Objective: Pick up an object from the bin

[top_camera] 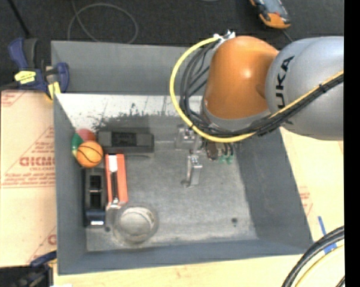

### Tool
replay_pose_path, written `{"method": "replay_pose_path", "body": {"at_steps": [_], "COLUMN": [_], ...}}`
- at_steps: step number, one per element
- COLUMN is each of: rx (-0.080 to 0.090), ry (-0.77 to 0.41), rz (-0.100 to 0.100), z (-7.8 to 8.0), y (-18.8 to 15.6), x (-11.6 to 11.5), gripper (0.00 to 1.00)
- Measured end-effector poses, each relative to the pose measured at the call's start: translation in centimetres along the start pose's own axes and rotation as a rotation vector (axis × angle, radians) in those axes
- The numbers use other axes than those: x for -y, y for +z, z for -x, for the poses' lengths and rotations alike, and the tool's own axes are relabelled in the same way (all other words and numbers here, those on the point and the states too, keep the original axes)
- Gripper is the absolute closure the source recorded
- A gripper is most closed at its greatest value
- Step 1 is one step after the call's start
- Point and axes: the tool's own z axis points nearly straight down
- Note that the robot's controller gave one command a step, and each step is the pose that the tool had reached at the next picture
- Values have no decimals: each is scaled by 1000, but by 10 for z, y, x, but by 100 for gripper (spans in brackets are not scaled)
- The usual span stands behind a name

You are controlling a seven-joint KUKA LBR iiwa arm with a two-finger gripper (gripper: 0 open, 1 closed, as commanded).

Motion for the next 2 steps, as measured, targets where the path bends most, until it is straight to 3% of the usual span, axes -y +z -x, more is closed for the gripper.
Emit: {"method": "replay_pose_path", "body": {"at_steps": [1,2], "rx": [7,11], "ry": [2,-82], "rz": [1,-2], "z": [1,-11], "y": [-5,43], "x": [0,-27], "gripper": [0,0]}}
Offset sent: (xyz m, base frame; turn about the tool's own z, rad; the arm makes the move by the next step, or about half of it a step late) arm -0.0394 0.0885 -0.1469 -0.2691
